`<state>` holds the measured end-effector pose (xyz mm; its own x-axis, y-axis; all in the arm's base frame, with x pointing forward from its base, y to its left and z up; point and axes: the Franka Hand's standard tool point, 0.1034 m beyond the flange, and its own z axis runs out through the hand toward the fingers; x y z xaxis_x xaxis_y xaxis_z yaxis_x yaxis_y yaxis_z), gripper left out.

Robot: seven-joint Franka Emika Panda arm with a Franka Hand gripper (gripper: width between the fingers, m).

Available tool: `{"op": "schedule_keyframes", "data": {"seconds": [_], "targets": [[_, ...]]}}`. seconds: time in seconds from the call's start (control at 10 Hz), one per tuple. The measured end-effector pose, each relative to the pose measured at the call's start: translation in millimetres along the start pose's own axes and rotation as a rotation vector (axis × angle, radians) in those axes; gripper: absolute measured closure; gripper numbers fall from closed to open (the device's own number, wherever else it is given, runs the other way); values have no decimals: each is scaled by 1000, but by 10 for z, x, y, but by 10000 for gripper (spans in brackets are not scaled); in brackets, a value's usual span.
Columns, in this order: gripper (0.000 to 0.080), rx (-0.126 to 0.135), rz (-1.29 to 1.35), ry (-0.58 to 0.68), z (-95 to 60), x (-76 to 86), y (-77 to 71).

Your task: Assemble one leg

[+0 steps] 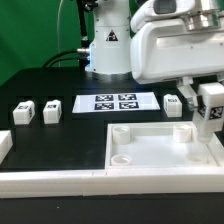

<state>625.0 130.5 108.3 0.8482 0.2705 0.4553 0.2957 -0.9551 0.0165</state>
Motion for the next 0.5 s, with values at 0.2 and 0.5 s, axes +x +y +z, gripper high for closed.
{"op": "schedule_keyframes", "data": {"seconds": [0.2,0.5], "targets": [[509,1,0,-7,62,-37,3],[509,-17,-20,48,182,-81,113]]}}
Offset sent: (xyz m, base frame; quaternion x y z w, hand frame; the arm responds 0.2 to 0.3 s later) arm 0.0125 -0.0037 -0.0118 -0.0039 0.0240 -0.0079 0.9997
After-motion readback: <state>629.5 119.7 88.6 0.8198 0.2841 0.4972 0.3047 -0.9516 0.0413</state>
